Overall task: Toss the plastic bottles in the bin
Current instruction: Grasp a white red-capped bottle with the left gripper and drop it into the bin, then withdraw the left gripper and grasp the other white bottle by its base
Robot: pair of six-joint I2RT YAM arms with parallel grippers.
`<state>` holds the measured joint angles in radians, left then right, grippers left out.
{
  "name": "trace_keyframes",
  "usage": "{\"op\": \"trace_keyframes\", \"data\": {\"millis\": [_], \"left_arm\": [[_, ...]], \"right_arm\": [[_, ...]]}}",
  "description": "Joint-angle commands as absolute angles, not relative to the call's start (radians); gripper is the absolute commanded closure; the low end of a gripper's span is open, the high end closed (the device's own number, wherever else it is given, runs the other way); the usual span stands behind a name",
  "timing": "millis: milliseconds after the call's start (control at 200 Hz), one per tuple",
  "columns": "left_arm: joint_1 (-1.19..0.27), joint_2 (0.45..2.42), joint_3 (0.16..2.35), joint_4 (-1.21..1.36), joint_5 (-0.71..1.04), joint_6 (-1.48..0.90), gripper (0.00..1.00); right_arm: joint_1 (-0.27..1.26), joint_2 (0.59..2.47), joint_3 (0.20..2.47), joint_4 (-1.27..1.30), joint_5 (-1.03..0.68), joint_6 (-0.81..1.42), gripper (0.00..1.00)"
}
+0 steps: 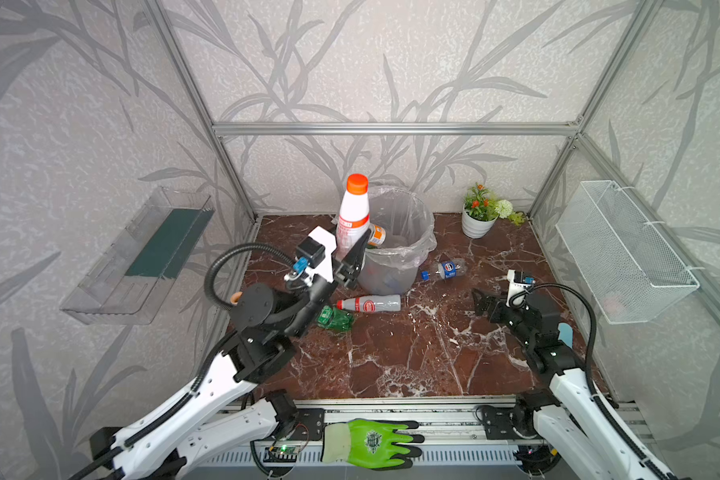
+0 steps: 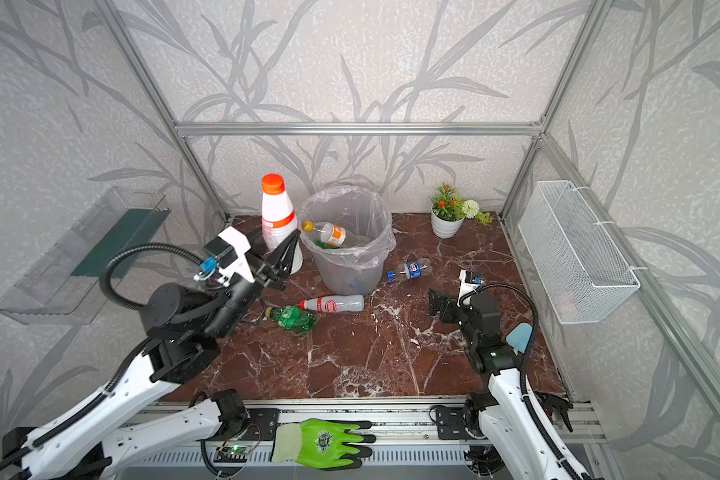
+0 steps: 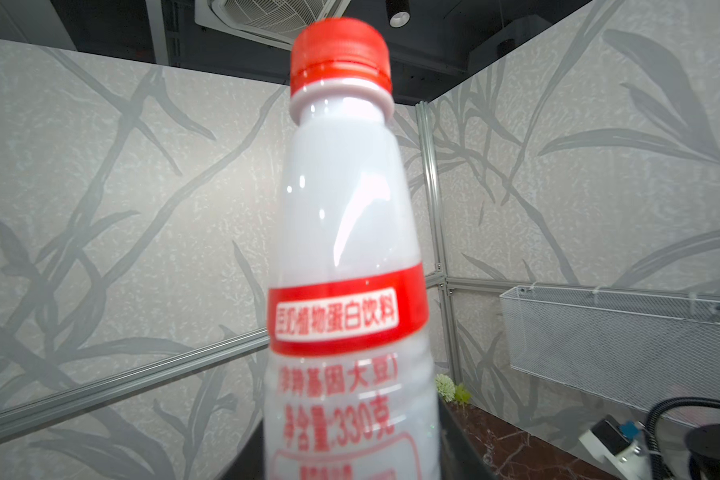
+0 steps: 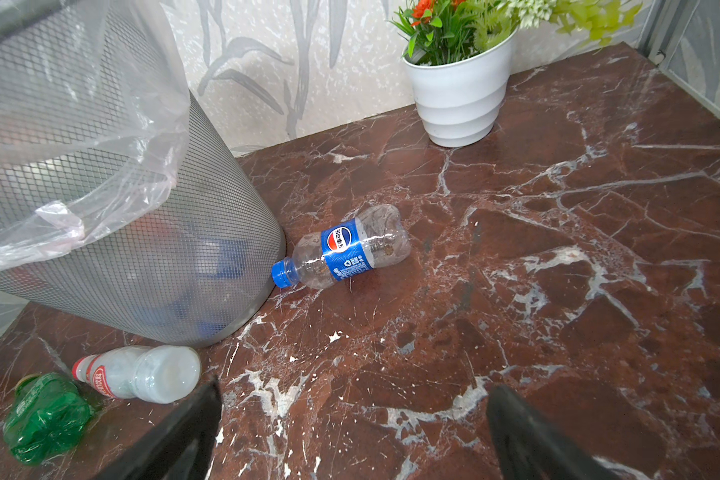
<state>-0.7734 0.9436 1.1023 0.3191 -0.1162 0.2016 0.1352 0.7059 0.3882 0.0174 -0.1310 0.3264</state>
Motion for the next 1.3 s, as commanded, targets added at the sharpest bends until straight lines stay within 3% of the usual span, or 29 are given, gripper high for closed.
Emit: {"op": "trace_keyframes", "data": {"millis": [0,130,190,405,825,1030,1295], "left_arm": [[-0.64,1.139,1.208,0.223,-0.004,0.026,0.5],[-0.61,1.367,1.423,-0.042,-0.042,0.051,0.25],[-0.611,1.415,1.489,-0.129,-0.057,0.058,0.19],[-0.611,1.277,1.343,-0.006,-0.019,0.057,0.01],[-0.611,0.972,1.02,-0.034,-0.19,-0.092,0.01],[-0.611,0.826,0.804,-0.08,-0.27,-0.191,0.01],[-0.611,0.876,0.695,-0.215,-0.306,-0.256,0.01]], "right_arm": [[0.13,0.701,0.418,0.053,-0.158,0.338,0.01],[0.13,0.691,0.44,0.021,-0.159,0.317,0.01],[0.131,0.68,0.445,0.008,-0.152,0.308,0.01],[0.13,0.656,0.433,-0.002,-0.142,0.304,0.01],[0.131,0.725,0.449,0.033,-0.157,0.317,0.01],[0.13,0.81,0.433,0.101,-0.283,0.339,0.01],[0.131,0.912,0.396,0.231,-0.312,0.431,0.0]]}}
